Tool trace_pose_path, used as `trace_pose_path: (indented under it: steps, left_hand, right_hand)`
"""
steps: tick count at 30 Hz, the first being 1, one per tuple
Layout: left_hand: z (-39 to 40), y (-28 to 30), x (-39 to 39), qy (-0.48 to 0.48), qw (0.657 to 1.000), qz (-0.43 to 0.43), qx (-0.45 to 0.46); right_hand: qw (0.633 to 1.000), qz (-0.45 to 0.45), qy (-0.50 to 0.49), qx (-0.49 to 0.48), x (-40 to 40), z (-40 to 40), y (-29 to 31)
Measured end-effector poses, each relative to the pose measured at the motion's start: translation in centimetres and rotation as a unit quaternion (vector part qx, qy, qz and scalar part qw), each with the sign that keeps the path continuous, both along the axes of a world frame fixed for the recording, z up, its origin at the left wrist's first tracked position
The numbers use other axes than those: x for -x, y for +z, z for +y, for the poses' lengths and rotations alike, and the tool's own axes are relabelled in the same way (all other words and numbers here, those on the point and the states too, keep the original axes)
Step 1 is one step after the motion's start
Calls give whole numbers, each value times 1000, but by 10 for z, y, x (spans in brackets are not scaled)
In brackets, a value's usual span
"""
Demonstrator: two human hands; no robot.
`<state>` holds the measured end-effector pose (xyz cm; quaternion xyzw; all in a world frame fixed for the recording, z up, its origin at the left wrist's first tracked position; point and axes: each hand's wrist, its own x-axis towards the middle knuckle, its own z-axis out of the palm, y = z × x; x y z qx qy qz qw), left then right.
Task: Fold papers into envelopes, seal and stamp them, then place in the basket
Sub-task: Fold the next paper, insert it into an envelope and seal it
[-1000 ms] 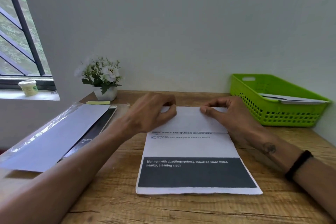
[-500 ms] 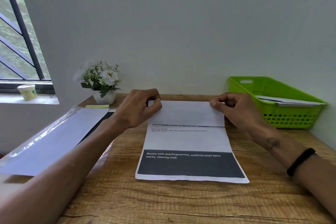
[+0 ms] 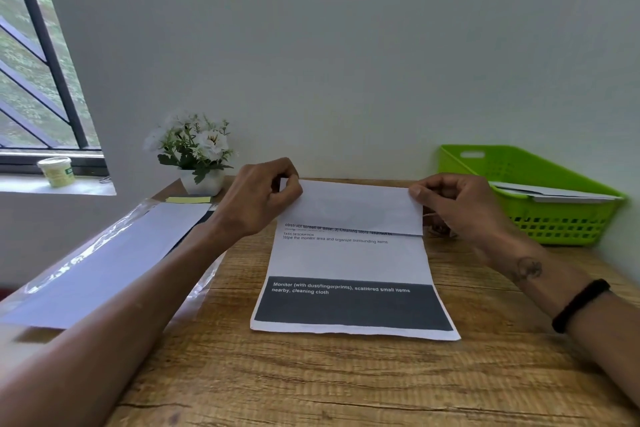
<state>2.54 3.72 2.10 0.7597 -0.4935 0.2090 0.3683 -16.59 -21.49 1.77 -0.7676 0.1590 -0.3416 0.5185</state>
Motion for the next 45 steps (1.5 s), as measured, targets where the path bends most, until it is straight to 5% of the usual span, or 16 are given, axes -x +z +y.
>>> trace_pose_path:
  steps: [9,15,19,21,28,40,42,45]
  left_hand:
    - [0,1,-2,14,999,32,25]
    - [-3,1,-3,25,993,99,57]
    - [1,7,6,-80,906,410,63]
    - [2,8,9,-122,868,480,19]
    - [1,5,4,-145,803,576,47]
    - [0,9,0,-129,761,623,123]
    - [1,9,0,-133,777,606,106]
    - [1,11,6,-93,849,520,26]
  right_hand:
    - [989,-39,55,-134,1,0,4]
    - [984,12,131,-118,4,1,3]
    - [989,-8,91,-120,2,-2,1]
    - [988,-17,74,-133,0,-5,-1]
    - [980,-36,64,-187,-5,-8,-5]
    - [952,-41,99,-286,-2,2,8]
    - [972,-16,100,-214,-1,4,5]
    - [987,28,117,-109,0,8,-2]
